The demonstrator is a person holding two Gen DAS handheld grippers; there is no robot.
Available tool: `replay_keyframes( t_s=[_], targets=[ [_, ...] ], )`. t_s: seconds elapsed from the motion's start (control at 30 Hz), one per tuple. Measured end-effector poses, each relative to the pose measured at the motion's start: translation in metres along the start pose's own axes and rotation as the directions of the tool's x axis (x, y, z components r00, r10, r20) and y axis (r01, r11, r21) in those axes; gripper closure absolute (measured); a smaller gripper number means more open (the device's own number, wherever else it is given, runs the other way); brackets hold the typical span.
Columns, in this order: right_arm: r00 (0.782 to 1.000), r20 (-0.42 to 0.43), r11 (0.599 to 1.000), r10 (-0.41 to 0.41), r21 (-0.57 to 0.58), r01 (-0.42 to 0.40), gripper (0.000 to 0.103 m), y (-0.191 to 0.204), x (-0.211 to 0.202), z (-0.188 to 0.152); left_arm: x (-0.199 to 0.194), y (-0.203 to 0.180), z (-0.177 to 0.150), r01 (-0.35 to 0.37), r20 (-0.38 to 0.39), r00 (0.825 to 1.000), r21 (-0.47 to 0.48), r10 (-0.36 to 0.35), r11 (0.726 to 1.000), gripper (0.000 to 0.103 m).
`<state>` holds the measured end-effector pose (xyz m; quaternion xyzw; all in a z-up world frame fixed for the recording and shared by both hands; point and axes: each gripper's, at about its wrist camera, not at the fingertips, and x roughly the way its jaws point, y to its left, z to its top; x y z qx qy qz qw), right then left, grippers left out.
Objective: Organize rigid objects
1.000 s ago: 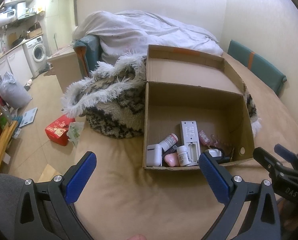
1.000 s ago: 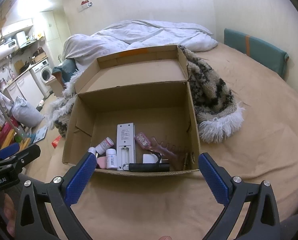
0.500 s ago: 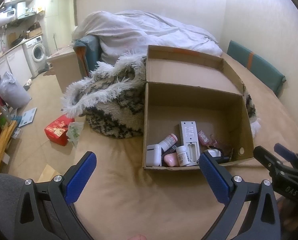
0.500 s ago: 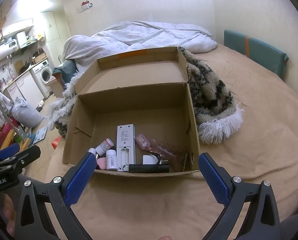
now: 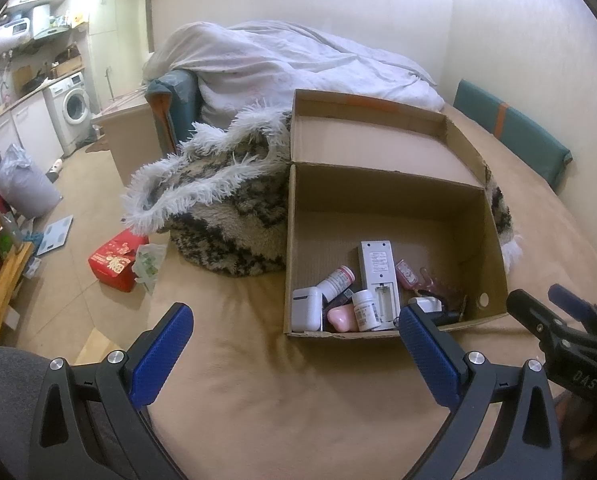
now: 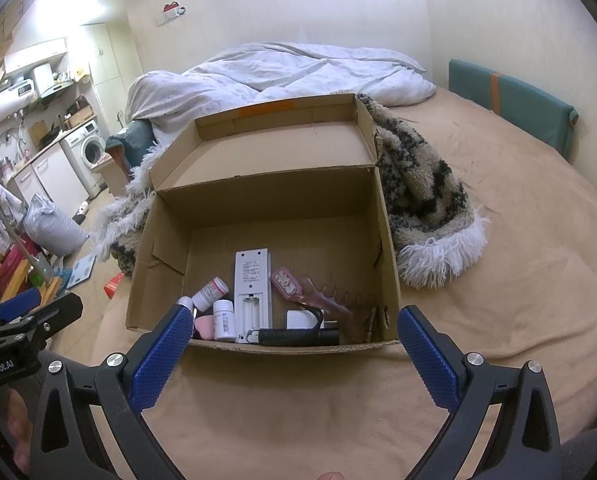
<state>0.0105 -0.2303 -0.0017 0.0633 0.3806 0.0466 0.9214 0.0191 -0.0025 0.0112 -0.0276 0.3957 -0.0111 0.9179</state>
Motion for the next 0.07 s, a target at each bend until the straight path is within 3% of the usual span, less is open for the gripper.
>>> replay_keyframes(
  t_s=[0.07],
  targets=[
    [1.000,0.002,1.000,-0.001,-0.002,0.001,0.000,0.0001,-0.0003,0.0002,0.0002,0.0000,-0.0002,0.003,0.000,1.000,0.000,-0.003,1.000,0.001]
  ],
)
